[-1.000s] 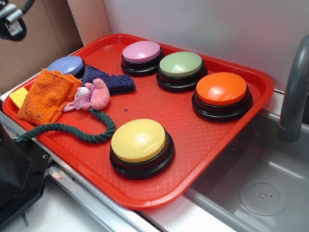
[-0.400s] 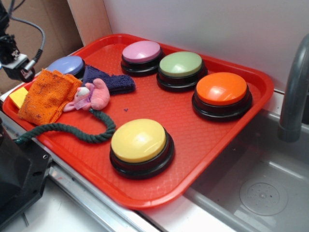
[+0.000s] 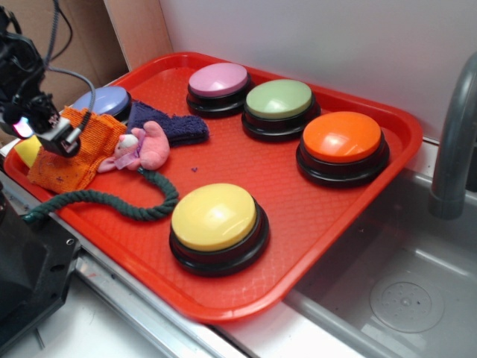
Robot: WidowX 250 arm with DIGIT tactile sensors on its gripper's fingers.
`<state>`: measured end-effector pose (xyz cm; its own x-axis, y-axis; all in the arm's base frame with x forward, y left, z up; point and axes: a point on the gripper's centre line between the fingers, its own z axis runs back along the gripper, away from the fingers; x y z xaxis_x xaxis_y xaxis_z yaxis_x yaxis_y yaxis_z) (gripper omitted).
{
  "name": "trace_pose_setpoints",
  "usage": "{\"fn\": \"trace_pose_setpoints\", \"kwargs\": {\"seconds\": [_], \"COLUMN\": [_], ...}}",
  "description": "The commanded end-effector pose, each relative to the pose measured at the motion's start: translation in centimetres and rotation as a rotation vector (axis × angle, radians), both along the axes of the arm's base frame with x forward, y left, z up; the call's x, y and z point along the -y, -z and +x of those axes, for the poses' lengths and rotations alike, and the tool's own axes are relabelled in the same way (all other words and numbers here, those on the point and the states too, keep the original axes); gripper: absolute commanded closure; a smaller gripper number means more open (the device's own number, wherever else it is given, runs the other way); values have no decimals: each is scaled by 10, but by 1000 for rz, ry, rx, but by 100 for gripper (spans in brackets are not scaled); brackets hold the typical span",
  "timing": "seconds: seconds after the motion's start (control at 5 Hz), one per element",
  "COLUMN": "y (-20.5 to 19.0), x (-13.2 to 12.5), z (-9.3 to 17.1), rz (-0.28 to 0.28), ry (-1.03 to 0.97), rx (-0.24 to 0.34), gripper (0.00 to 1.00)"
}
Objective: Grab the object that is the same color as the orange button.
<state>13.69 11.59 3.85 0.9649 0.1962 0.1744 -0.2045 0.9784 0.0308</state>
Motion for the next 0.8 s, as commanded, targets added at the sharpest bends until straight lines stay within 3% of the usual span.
{"fn": "trace_pose_setpoints", "kwargs": {"seconds": [0.0, 0.2, 0.6], "y": [10, 11, 12], "x": [2, 6, 11], "z": [15, 17, 19], "rz": [10, 22, 17], "ry": [42, 56, 67], "rx": [36, 39, 45], "gripper": [0, 100, 100]}}
